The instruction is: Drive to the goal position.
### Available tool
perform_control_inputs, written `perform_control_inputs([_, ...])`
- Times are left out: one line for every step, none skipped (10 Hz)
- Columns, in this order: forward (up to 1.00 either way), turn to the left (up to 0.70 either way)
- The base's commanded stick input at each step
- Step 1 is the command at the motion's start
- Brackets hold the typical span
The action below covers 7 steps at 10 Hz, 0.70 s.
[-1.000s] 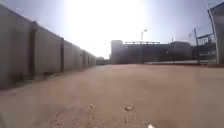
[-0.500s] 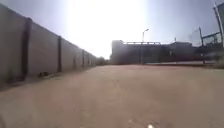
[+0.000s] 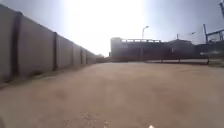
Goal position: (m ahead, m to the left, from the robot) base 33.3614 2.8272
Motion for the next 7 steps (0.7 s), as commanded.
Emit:
perform_control_inputs([1.0, 0.0])
perform_control_inputs([1.0, 0.0])
perform_control_inputs([1.0, 0.0])
perform_control_inputs([1.0, 0.0])
perform_control_inputs([1.0, 0.0])
perform_control_inputs([1.0, 0.0])
perform_control_inputs([1.0, 0.0])
